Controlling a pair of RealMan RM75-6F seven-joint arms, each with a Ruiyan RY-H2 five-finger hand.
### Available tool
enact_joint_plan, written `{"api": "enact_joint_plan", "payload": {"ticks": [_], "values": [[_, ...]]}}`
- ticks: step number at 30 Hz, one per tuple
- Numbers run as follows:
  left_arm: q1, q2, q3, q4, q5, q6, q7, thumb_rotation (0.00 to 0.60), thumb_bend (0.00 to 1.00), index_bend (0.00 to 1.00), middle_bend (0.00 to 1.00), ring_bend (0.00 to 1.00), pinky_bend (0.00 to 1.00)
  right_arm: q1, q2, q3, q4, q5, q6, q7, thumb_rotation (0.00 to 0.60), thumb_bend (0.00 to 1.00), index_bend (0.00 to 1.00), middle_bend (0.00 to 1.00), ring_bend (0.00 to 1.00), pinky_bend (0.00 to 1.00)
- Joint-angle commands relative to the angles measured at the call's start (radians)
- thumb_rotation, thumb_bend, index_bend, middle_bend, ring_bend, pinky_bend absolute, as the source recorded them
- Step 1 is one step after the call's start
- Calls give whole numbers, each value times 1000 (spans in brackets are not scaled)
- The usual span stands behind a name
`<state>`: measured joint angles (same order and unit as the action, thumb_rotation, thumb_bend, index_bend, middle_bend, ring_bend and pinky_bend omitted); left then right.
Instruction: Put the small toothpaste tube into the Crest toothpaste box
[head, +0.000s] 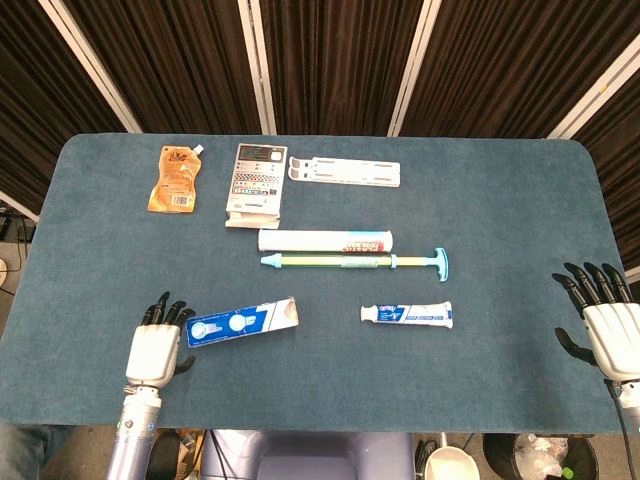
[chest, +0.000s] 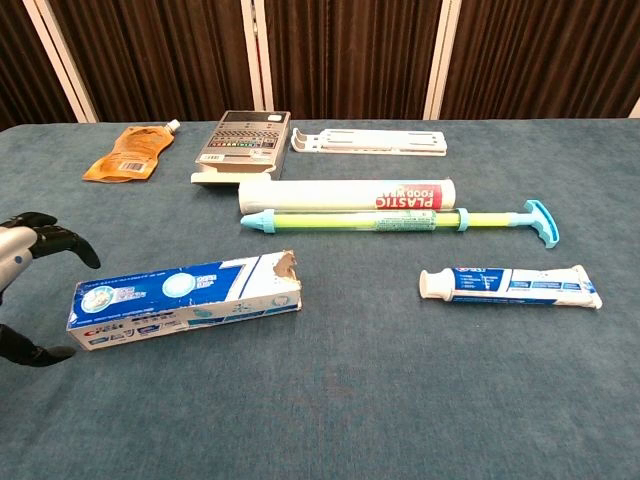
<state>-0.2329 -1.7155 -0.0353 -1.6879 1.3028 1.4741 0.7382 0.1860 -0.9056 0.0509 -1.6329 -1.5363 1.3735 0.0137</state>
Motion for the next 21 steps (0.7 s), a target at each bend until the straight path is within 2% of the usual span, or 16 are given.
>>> {"api": "enact_joint_plan", "payload": {"ticks": [1, 15, 21], "values": [[-4, -21, -4, 21, 12, 6, 3, 600, 177, 286, 187, 50, 171, 0, -1, -2, 7, -1, -2, 5, 600, 310, 178, 124, 70, 29], [-34, -149, -49, 148, -17, -25, 28, 600, 176, 287, 187, 52, 171, 6, 3, -5, 11, -4, -18, 7, 600, 310, 178, 124, 70, 29], [-52, -217, -87, 226, -25, -24, 19, 600, 176, 307, 198, 53, 171, 3, 3, -11, 18, -2, -26, 9, 600, 310, 178, 124, 70, 29]]}}
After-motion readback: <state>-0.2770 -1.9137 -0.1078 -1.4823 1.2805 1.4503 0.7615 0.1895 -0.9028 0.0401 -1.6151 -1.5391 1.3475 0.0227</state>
